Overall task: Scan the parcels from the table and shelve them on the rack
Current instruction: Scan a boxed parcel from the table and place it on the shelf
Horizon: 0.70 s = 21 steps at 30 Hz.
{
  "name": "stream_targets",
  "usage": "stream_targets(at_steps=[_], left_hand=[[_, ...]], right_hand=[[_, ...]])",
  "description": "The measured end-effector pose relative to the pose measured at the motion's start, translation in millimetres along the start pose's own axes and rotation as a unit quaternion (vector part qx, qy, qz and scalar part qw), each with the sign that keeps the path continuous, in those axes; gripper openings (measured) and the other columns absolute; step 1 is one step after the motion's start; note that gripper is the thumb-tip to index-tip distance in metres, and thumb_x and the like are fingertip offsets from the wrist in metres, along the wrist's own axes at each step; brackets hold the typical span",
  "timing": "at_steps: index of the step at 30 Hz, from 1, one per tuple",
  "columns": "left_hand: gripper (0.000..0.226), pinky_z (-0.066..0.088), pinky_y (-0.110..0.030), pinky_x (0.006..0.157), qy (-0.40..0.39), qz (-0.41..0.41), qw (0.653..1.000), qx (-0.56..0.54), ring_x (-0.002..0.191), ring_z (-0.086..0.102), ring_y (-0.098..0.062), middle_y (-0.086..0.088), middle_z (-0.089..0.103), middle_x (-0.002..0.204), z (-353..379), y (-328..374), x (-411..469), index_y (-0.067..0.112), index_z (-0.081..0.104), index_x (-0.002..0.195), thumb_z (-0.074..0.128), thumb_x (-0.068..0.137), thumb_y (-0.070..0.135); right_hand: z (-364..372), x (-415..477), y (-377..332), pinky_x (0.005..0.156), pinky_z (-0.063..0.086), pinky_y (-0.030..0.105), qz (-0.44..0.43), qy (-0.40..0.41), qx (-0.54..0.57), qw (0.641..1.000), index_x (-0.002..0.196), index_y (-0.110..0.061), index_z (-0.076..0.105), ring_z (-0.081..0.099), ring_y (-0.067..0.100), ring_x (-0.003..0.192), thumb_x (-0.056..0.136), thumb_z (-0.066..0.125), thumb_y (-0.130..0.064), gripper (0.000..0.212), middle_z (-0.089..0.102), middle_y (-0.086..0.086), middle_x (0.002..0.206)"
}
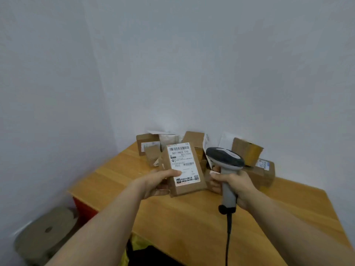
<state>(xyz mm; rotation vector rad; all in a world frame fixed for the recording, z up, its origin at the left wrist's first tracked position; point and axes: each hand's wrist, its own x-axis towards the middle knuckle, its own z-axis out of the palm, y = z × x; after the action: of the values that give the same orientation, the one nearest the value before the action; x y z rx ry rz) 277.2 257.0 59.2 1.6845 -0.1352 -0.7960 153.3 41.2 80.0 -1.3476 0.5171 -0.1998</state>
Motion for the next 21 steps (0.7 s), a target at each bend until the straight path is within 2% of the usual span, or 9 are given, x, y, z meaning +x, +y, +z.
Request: stream_targets(at_steps=[1,3,5,7,11,13,16,18,21], left_hand=[[0.045,0.054,-0.034,0.085,0.000,-0.007,1.000,-0.005,0.091,0.067,-0.015,0.002,0.075,0.095,-3,-9,-8,0.019,0.064,0.113,0.078,0.074,0.037],[0.036,0.054,-0.035,0.084,0.004,-0.015,1.000,-0.020,0.087,0.066,-0.014,0.004,0.075,0.089,-10,-27,-27,0.022,0.065,0.108,0.072,0.078,0.039],[0.028,0.055,-0.034,0.078,0.023,-0.025,0.999,-0.043,0.082,0.067,-0.012,0.006,0.074,0.082,-17,-41,-49,0.023,0.066,0.104,0.068,0.081,0.039],[0.026,0.054,-0.036,0.078,0.044,-0.040,0.996,-0.066,0.084,0.065,-0.015,0.005,0.074,0.081,-22,-57,-73,0.022,0.066,0.100,0.065,0.081,0.040],[0.046,0.053,-0.031,0.082,0.036,-0.039,0.996,-0.073,0.097,0.063,-0.017,0.002,0.072,0.099,-30,-78,-119,0.024,0.065,0.105,0.073,0.065,0.044],[0.048,0.054,-0.029,0.088,0.015,-0.025,0.996,-0.083,0.099,0.066,-0.014,0.004,0.074,0.100,-34,-84,-144,0.026,0.063,0.108,0.077,0.065,0.040],[0.041,0.056,-0.022,0.074,0.005,-0.004,0.992,-0.128,0.088,0.071,-0.009,0.005,0.075,0.094,-45,-98,-193,0.022,0.061,0.110,0.077,0.074,0.031],[0.036,0.056,-0.021,0.074,0.033,0.001,0.989,-0.146,0.088,0.071,-0.008,0.005,0.075,0.094,-60,-119,-234,0.022,0.063,0.111,0.075,0.078,0.029],[0.041,0.055,-0.023,0.075,0.098,0.013,0.984,-0.150,0.090,0.070,-0.008,0.006,0.075,0.097,-91,-166,-316,0.026,0.065,0.110,0.079,0.072,0.034]], right_hand=[[8,0,6,0.077,0.059,0.047,0.007,0.001,0.009,1.000,0.099,-0.003,0.066,0.071,0.031,0.082,0.072,0.079,0.000,0.029,0.073,0.018,0.091],[26,-5,18,0.071,0.060,0.045,0.019,-0.020,0.021,0.999,0.104,-0.005,0.065,0.070,0.032,0.089,0.069,0.081,-0.002,0.038,0.072,0.017,0.097],[46,-18,29,0.061,0.059,0.039,0.025,-0.051,0.018,0.998,0.103,-0.005,0.066,0.071,0.029,0.083,0.068,0.082,-0.002,0.039,0.073,0.014,0.095],[63,-37,39,0.057,0.057,0.037,0.032,-0.075,0.001,0.997,0.103,-0.005,0.065,0.071,0.027,0.080,0.068,0.082,-0.001,0.038,0.073,0.013,0.095],[88,-70,49,0.047,0.054,0.030,0.025,-0.109,-0.016,0.994,0.097,-0.007,0.064,0.069,0.024,0.075,0.068,0.081,0.003,0.035,0.071,0.010,0.091],[97,-87,50,0.047,0.055,0.030,0.008,-0.115,-0.020,0.993,0.095,-0.007,0.064,0.069,0.024,0.075,0.068,0.080,0.004,0.034,0.071,0.008,0.089],[114,-122,54,0.051,0.058,0.032,-0.005,-0.131,-0.026,0.991,0.088,-0.002,0.066,0.069,0.022,0.062,0.068,0.080,0.002,0.025,0.073,0.007,0.074],[135,-156,62,0.051,0.058,0.031,-0.009,-0.160,-0.029,0.987,0.083,0.000,0.066,0.067,0.021,0.053,0.066,0.080,0.000,0.022,0.071,0.012,0.066],[185,-224,87,0.047,0.056,0.028,-0.001,-0.227,-0.025,0.974,0.083,0.000,0.066,0.064,0.021,0.049,0.056,0.080,-0.007,0.031,0.069,0.015,0.064]])
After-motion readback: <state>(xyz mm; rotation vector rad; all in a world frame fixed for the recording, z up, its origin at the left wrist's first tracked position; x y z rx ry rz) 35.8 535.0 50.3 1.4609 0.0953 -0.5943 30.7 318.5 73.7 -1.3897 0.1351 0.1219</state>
